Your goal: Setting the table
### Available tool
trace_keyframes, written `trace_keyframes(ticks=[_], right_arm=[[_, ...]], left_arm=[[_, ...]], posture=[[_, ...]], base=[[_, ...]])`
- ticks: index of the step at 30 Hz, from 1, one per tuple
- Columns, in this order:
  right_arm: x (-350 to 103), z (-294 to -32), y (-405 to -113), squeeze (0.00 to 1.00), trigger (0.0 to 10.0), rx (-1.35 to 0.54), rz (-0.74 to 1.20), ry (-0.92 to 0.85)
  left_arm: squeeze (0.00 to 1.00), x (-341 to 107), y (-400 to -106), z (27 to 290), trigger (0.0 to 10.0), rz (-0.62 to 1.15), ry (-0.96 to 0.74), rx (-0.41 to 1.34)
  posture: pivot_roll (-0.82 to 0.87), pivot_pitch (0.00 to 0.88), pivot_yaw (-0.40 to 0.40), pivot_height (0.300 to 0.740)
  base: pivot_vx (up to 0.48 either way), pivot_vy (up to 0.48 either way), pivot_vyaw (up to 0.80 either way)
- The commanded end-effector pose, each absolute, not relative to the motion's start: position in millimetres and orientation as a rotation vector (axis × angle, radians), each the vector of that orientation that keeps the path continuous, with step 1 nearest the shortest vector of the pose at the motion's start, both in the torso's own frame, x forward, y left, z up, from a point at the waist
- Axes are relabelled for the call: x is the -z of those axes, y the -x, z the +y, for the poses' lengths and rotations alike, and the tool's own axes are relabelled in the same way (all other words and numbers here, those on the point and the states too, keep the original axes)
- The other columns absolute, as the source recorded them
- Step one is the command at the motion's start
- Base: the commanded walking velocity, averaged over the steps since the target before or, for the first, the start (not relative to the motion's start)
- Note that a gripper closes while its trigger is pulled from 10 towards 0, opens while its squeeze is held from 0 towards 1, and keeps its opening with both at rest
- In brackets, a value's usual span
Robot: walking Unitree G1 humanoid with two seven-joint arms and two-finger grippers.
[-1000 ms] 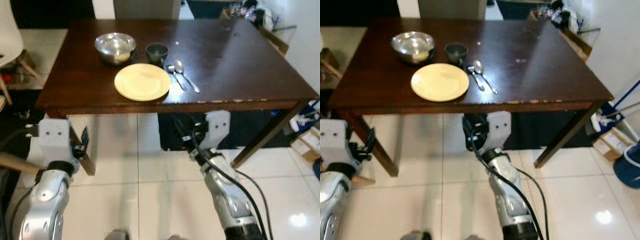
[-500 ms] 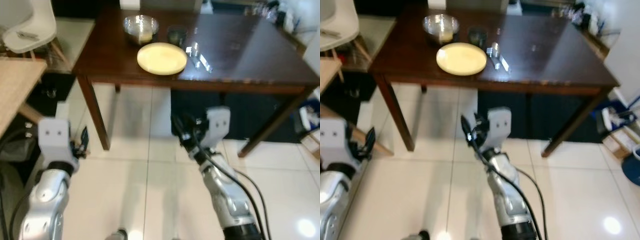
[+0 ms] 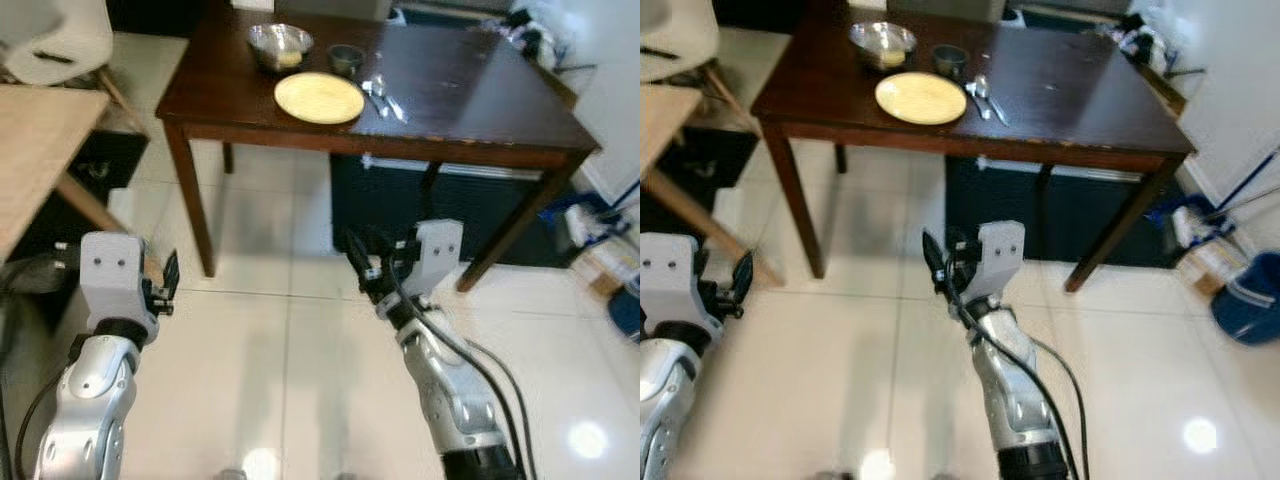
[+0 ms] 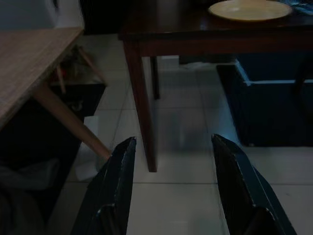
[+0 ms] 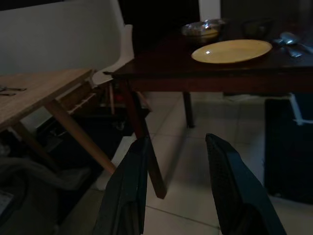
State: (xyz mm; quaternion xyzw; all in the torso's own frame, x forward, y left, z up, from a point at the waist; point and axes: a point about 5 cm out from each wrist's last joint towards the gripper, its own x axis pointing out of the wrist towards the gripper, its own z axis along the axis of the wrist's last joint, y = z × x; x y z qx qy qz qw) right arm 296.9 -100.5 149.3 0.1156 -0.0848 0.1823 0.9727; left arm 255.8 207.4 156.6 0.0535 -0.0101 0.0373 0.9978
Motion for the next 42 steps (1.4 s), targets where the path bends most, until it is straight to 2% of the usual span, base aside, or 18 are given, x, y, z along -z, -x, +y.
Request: trace_keyframes(ticks=[1,7,12,18,21,22,25,27,32,42], right_arm=[[-149,-104,-297,0.00,10.0,-0.353,-0.165,-0.247],[-149,-104,-297,0.00,10.0,-0.356,-0.166,-0.243],[-135,-107,-296,0.00,10.0,-0.351,-0.117,-0.193],[-39,-142,-279,0.00,10.0,-0.258,0.279,-0.052],[-5,-150,-261,0.00,10.0,-0.224,0.435,-0.050],[-5,-150,-261,0.00,10.0,-0.224,0.435,-0.050],[29,-157,-235,0.00,10.0,-0.169,0.590,-0.088],[36,-159,-229,0.00,10.0,-0.156,0.618,-0.084],[34,-158,-232,0.00,10.0,-0.123,0.562,-0.146],[25,-162,-245,0.00,10.0,-0.121,0.494,-0.160]], left_arm=[[0.00,-153,-256,205,10.0,0.006,-0.106,-0.060],[0.00,-152,-256,204,10.0,0.005,-0.100,-0.053],[0.00,-132,-258,199,10.0,0.090,-0.132,-0.015],[0.00,-51,-252,217,10.0,0.346,-0.204,-0.060],[0.00,-21,-242,218,10.0,0.455,-0.233,-0.051],[0.00,-21,-242,218,10.0,0.455,-0.233,-0.051],[0.00,9,-225,224,10.0,0.591,-0.122,-0.127],[0.00,16,-221,228,10.0,0.621,-0.083,-0.161],[0.00,30,-209,238,10.0,0.662,-0.175,-0.180],[0.00,26,-221,231,10.0,0.591,-0.228,-0.118]], posture=[[-0.01,0.025,-0.020,0.740],[-0.01,0.023,-0.019,0.740],[-0.02,0.016,-0.023,0.740],[-0.03,0.011,-0.022,0.740],[-0.04,0.009,-0.023,0.740],[-0.04,0.009,-0.023,0.740],[-0.05,0.010,-0.023,0.740],[-0.05,0.010,-0.023,0.740],[-0.06,0.010,-0.015,0.740],[-0.05,0.009,-0.020,0.740]], base=[[0.000,0.000,0.00],[0.000,0.000,0.00],[0.000,0.000,0.00],[0.000,0.000,0.00],[0.000,0.000,0.00],[0.000,0.000,0.00],[0.000,0.000,0.00],[0.000,0.000,0.00],[0.000,0.000,0.00],[0.000,0.000,0.00]])
